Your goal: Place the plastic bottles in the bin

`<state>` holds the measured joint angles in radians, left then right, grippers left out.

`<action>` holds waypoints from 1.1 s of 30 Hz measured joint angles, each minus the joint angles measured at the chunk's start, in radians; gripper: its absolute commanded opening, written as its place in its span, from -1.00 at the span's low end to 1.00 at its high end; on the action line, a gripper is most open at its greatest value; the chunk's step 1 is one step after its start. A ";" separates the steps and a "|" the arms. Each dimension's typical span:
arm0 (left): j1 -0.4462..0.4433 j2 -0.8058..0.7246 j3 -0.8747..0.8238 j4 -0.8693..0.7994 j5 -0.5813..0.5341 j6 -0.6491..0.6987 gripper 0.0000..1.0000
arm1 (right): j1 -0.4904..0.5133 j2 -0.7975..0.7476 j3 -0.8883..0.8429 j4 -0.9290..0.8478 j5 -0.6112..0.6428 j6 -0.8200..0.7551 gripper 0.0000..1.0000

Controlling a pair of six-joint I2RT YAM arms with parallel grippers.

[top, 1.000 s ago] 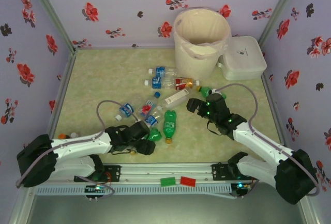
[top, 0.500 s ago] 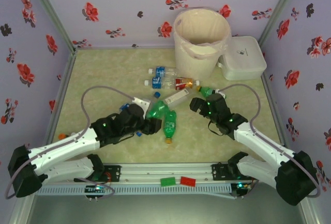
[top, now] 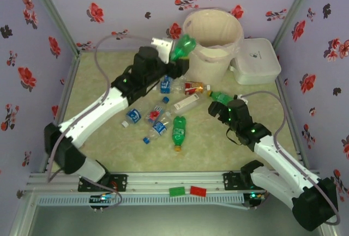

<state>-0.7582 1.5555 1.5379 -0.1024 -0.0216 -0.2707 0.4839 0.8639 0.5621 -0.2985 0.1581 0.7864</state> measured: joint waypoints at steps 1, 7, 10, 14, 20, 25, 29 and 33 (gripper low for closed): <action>0.007 0.051 0.077 -0.004 0.016 0.016 -1.00 | 0.000 0.000 0.000 -0.007 0.000 0.000 0.99; 0.035 0.315 0.455 -0.042 0.079 0.061 -1.00 | 0.000 -0.003 -0.001 -0.017 -0.004 -0.001 0.99; 0.051 0.443 0.630 -0.054 0.101 0.065 -1.00 | 0.000 -0.012 -0.005 -0.015 -0.011 -0.002 0.99; 0.065 0.618 0.860 -0.050 0.121 0.064 -1.00 | 0.000 -0.018 -0.007 -0.014 -0.031 -0.013 0.99; 0.069 0.811 1.041 0.033 0.139 0.017 -0.98 | 0.000 -0.026 -0.007 -0.015 -0.042 -0.019 0.99; 0.072 0.890 1.042 0.140 0.143 -0.081 -0.84 | 0.000 -0.065 -0.008 -0.023 -0.042 -0.023 0.99; 0.078 0.933 1.042 0.204 0.146 -0.149 0.04 | 0.000 -0.107 -0.008 -0.040 -0.042 -0.034 0.99; 0.082 0.946 1.042 0.221 0.146 -0.195 0.87 | 0.000 -0.134 -0.008 -0.049 -0.042 -0.044 0.99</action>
<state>-0.6765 2.5019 2.5801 0.1188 0.1242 -0.4652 0.4839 0.7303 0.5545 -0.3477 0.1165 0.7425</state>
